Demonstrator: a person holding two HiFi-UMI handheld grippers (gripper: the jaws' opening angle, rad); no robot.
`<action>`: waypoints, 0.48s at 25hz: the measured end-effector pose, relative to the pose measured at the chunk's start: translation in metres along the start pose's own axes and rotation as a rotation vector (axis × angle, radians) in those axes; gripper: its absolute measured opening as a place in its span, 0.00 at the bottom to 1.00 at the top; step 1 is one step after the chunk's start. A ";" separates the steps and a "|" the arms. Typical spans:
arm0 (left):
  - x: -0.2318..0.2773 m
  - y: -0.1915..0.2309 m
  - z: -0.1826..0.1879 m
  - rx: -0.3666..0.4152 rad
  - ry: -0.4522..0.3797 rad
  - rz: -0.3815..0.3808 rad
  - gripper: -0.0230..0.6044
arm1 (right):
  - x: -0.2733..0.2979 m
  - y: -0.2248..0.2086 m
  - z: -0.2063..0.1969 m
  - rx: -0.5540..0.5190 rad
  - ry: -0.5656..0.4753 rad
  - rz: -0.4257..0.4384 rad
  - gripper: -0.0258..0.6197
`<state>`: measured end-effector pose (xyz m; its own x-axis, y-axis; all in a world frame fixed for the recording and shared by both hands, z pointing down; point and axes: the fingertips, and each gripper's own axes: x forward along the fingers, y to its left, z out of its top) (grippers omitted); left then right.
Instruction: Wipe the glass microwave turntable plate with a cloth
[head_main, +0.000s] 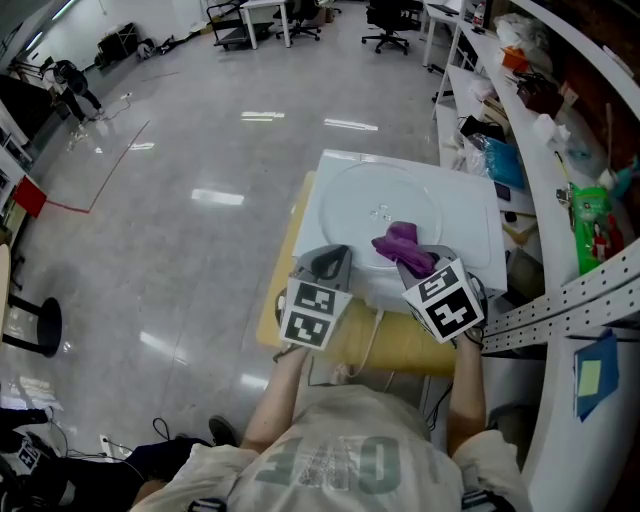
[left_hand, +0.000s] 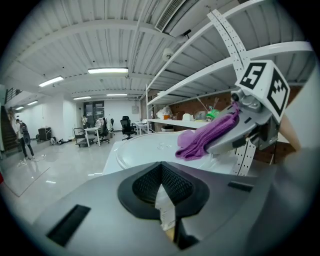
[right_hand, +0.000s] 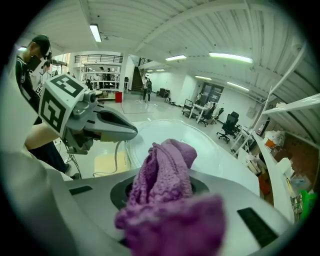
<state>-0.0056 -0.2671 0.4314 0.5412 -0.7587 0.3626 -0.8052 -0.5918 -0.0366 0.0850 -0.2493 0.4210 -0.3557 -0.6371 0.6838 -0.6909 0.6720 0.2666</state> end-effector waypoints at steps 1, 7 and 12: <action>0.000 0.000 0.000 -0.001 0.000 0.001 0.04 | -0.003 0.004 -0.001 -0.003 -0.002 0.001 0.13; -0.001 -0.001 0.001 0.008 0.007 0.012 0.04 | -0.010 0.014 0.000 -0.042 0.000 0.008 0.13; -0.001 0.000 -0.001 0.004 0.007 0.017 0.04 | -0.009 0.013 0.000 -0.030 -0.009 0.022 0.13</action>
<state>-0.0062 -0.2664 0.4319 0.5255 -0.7671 0.3680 -0.8135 -0.5797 -0.0466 0.0790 -0.2356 0.4182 -0.3759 -0.6254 0.6838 -0.6636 0.6967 0.2724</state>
